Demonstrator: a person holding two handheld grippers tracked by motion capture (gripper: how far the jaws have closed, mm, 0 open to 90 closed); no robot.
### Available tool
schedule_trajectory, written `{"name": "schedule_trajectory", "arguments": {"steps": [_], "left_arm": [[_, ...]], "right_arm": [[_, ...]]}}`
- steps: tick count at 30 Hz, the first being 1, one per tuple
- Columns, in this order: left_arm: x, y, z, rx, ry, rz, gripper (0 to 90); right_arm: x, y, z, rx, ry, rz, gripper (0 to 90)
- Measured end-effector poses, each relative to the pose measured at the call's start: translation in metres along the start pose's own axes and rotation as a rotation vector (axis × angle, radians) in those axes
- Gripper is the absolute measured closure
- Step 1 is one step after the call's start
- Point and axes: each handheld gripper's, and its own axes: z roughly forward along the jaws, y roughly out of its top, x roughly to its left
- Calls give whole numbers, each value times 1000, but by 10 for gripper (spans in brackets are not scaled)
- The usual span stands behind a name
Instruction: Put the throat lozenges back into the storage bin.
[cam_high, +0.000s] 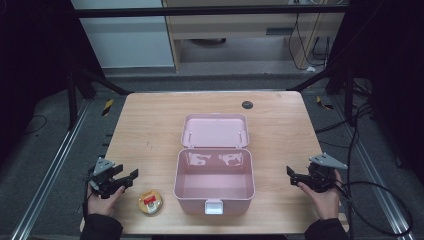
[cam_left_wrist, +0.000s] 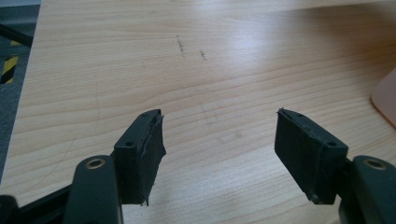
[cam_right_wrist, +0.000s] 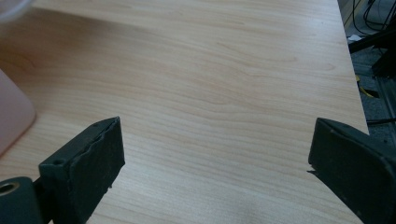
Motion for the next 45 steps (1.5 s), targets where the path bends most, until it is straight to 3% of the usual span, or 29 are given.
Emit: {"name": "schedule_trajectory", "arguments": {"steps": [5,15,23,27,35,36,39,44,45], "left_arm": [[-3,4,-3,5,-43,7,319],[0,23,-18,0,-151,93,309],[3,46,-33,57,-238,213,275],[1,54,-35,103,-258,288,240],[-2,65,-42,161,-306,353,206],[-4,67,-44,186,-335,385,206],[-7,70,-46,204,-365,417,203],[-11,72,-47,223,-380,463,189],[-13,72,-46,244,-389,490,180]], "right_arm": [[1,5,-4,-7,0,-7,32],[2,6,-7,-17,7,-8,31],[2,5,-6,-18,-2,-35,31],[3,5,-5,-16,-3,-49,32],[3,4,-5,5,2,-73,35],[3,4,-5,4,-1,-73,36],[3,5,-5,6,3,-69,35],[3,4,-5,9,6,-72,35],[3,5,-5,10,7,-72,34]]}}
